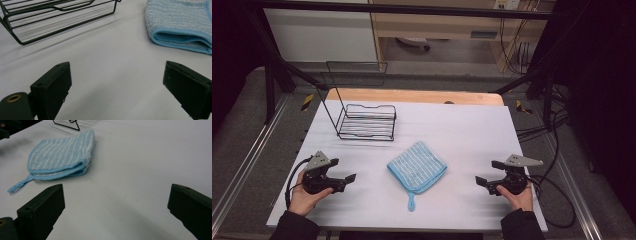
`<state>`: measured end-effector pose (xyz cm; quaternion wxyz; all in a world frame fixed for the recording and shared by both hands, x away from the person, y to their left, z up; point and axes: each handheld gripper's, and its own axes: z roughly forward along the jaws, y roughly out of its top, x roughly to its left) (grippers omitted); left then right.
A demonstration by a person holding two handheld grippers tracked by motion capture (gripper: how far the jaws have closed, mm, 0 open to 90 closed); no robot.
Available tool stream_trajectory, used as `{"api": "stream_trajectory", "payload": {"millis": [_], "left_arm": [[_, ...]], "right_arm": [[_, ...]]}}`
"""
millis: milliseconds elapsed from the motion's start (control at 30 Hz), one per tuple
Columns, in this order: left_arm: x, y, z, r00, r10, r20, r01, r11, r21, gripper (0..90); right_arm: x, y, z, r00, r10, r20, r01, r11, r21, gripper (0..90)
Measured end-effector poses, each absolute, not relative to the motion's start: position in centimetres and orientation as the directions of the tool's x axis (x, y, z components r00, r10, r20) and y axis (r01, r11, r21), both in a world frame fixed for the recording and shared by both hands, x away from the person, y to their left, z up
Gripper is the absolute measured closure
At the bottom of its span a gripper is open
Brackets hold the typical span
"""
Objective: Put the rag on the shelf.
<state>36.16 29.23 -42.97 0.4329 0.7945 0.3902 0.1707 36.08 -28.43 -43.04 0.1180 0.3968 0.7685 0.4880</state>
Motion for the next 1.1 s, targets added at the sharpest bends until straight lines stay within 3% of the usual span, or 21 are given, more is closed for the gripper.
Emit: {"api": "stream_trajectory", "payload": {"millis": [767,1100], "left_arm": [[36.7,26.4,-42.3,0.641,0.762,-0.090,0.497,-0.323,0.805,7.8],[37.3,24.3,-41.1,0.647,0.755,-0.108,0.502,-0.315,0.805,11.9]], "right_arm": [[36.2,-27.7,-43.0,-0.658,0.727,0.195,0.498,0.226,0.837,1.4],[36.2,-27.5,-43.0,-0.660,0.728,0.185,0.496,0.237,0.835,1.4]]}}
